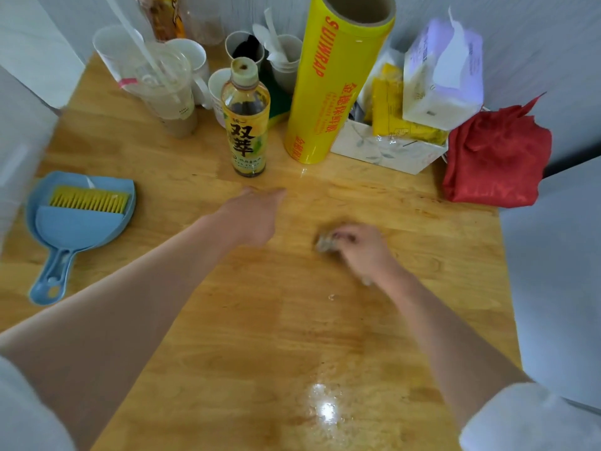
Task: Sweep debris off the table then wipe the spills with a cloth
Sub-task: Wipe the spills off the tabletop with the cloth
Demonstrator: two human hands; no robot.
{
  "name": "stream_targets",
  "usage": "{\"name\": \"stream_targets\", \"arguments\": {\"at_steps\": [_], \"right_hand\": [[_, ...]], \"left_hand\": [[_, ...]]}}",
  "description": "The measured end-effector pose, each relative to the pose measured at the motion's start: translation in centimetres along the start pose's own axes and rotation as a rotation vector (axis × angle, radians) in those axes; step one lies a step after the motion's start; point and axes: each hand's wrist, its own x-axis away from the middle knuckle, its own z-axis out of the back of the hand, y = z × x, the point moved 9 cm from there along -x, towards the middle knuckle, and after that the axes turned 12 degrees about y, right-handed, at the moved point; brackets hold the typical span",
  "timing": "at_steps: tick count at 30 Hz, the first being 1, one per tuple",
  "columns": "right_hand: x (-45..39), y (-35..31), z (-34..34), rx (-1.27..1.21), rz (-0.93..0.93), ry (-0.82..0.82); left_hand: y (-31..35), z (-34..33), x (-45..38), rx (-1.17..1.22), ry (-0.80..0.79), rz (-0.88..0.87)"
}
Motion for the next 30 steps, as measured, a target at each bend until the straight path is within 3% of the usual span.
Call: {"name": "stream_targets", "arguments": {"at_steps": [3, 5, 9, 12, 14, 17, 18, 21, 24, 26, 28, 30], "right_hand": [[-4.1, 4.5, 4.1, -0.003, -0.294, 0.284], [-5.5, 1.5, 2.7, 0.042, -0.228, 0.331], [-1.4, -7.6, -4.3, -0.126, 0.092, 0.131], [2.9, -7.0, -5.7, -0.094, 0.216, -0.089], [2.0, -2.0, -2.8, -0.073, 0.051, -0.022], [-1.6, 5.8, 3.3, -0.074, -0.367, 0.328], [-2.4, 6.0, 3.7, -0.072, -0.429, 0.387], [-3.7, -0.6, -0.2, -0.071, -0.248, 0.329], [0.4, -8.5, -5.6, -0.154, 0.094, 0.089], [3.6, -8.9, -7.4, -0.141, 0.18, -0.08], [4.7, -5.2, -6.4, -0.322, -0.072, -0.16], [5.4, -0.9, -3.9, -0.71, -0.458, -0.101]], "left_hand": [[0.2, 0.2, 0.2, 0.025, -0.011, -0.01], [0.0, 0.0, 0.2, 0.037, 0.001, -0.003], [0.0, 0.7, 0.0, 0.044, 0.089, -0.076], [-1.2, 0.5, 0.2, 0.004, 0.036, -0.093], [-1.7, 0.3, 0.6, -0.118, 0.036, -0.126], [-1.2, 0.4, 1.1, -0.23, 0.064, -0.179], [-0.9, 0.6, 1.0, -0.244, 0.079, -0.193], [-0.6, 0.9, 0.7, -0.267, 0.089, -0.221], [-0.8, 1.1, 0.5, -0.252, 0.06, -0.221], [-0.9, 0.9, 0.5, -0.242, 0.019, -0.217], [-1.2, 0.5, 0.6, -0.203, -0.014, -0.179], [-1.2, 0.4, 0.7, -0.156, -0.023, -0.141]]}}
